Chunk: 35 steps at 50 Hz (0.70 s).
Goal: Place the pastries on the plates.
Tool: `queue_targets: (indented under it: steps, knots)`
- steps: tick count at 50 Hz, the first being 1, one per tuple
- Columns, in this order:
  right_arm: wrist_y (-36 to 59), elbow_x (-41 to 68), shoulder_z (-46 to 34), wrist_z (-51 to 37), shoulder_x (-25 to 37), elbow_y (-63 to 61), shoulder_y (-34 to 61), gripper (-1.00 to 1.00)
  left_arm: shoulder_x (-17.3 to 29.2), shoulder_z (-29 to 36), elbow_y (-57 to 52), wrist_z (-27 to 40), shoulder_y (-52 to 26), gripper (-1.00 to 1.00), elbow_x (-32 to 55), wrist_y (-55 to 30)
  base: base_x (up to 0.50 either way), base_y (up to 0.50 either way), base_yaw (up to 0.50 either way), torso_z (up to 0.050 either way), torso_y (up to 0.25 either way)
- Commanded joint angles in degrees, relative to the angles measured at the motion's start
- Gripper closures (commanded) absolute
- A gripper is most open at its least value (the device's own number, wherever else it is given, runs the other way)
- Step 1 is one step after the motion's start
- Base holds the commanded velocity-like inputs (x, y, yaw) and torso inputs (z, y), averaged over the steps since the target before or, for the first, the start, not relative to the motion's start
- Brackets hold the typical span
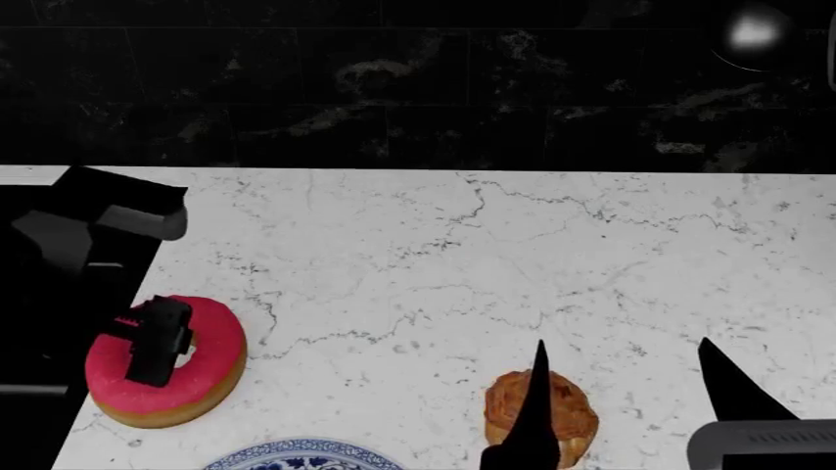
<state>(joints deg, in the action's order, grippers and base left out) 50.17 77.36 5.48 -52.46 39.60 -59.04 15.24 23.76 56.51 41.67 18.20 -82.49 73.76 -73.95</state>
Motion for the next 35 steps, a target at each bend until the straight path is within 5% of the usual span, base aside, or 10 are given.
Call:
queue_targets:
  steps: [1,6,7,23,35]
  knots:
    - [-1.6,-0.3,0.8,0.6,0.4,-0.5,-0.6,-1.00,-3.2,0.8,2.3,-4.4,7.4,-1.00,-3.2,0.5,0.02,0.00,-0.01,0.000,0.000]
    - [-2.5,-0.7,0.5,0.9,0.9,-0.4,-1.0,-1.00,-3.4,0.9,3.4,-4.9,7.5,-1.00,-3.5,1.1,0.00,0.00,-0.01,0.000,0.000]
    - [-2.6,-1.1,0.3,1.1,0.8,-0.4,-1.2,-1.00,-3.6,1.0,3.9,-5.3,7.4,1.00,-3.7,1.4,0.01,0.00,-0.01,0.000,0.000]
    - [-4.3,-1.2,-0.7,0.5,1.7,0.1,-1.1,-1.00,-0.9,-2.4,-2.3,-1.0,7.9,1.00,0.4,-0.1,0.01,0.00,-0.01,0.000,0.000]
    - [-4.2,-6.2,-4.3,2.8,-0.8,2.4,1.3,-1.00,7.3,-17.4,-27.6,24.2,0.3,1.00,27.9,-9.5,0.00,0.00,0.00,0.000,0.000]
